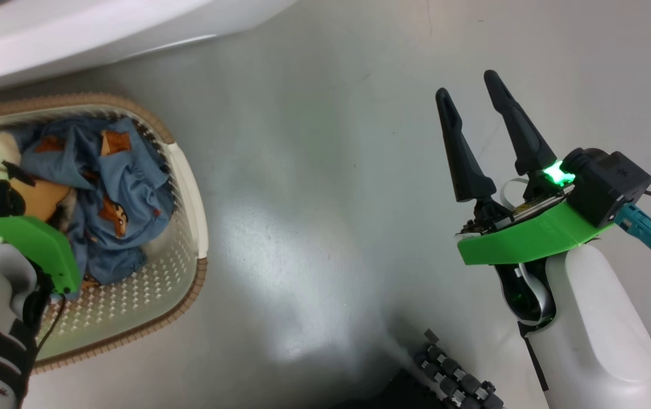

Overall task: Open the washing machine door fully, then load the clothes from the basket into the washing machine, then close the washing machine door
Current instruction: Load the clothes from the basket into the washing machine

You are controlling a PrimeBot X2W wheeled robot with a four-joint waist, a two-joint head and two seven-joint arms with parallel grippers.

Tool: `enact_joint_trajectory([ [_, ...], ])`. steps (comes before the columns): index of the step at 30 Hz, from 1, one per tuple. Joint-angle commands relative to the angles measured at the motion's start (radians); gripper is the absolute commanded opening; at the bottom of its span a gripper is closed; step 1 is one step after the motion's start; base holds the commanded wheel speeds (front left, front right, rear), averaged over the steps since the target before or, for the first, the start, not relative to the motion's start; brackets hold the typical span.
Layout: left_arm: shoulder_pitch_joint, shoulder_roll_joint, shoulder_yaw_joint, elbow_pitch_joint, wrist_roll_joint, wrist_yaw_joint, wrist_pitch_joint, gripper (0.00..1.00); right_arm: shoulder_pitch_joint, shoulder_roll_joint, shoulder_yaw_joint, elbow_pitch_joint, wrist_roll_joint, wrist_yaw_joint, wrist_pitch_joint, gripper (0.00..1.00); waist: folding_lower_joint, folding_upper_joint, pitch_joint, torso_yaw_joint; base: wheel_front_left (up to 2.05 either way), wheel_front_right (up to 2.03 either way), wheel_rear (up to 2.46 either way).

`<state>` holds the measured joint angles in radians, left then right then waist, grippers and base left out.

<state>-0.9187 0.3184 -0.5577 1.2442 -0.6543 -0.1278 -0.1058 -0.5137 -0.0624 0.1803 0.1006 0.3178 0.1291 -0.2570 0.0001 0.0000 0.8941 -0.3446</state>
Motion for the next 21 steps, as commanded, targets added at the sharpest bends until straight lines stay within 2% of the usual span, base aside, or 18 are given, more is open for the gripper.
enact_joint_trajectory([
  [1, 0.014, 0.026, 0.023, 0.006, -0.009, 0.002, -0.010, 0.00, 0.028, 0.007, 0.015, -0.018, 0.002, 0.002, -0.005, 1.00, -0.0001, 0.0000, -0.005, 0.003, 0.00, 0.00, 0.00],
  [9, 0.050, 0.001, -0.004, 0.016, -0.017, -0.002, -0.064, 0.00, 0.026, 0.010, 0.019, -0.004, 0.013, 0.002, -0.005, 1.00, -0.0001, 0.0000, -0.076, 0.041, 0.00, 0.00, 0.00],
  [14, 0.109, -0.021, -0.047, -0.025, -0.029, -0.003, -0.098, 0.00, 0.024, 0.008, 0.026, 0.010, 0.013, 0.002, -0.005, 1.00, -0.0001, 0.0000, -0.158, 0.071, 0.00, 0.00, 0.00],
  [21, 0.191, -0.044, -0.057, -0.054, -0.082, -0.003, -0.141, 0.00, 0.055, -0.010, 0.022, 0.031, 0.032, 0.002, -0.005, 1.00, -0.0001, 0.0000, -0.291, 0.118, 0.00, 0.00, 0.00],
])
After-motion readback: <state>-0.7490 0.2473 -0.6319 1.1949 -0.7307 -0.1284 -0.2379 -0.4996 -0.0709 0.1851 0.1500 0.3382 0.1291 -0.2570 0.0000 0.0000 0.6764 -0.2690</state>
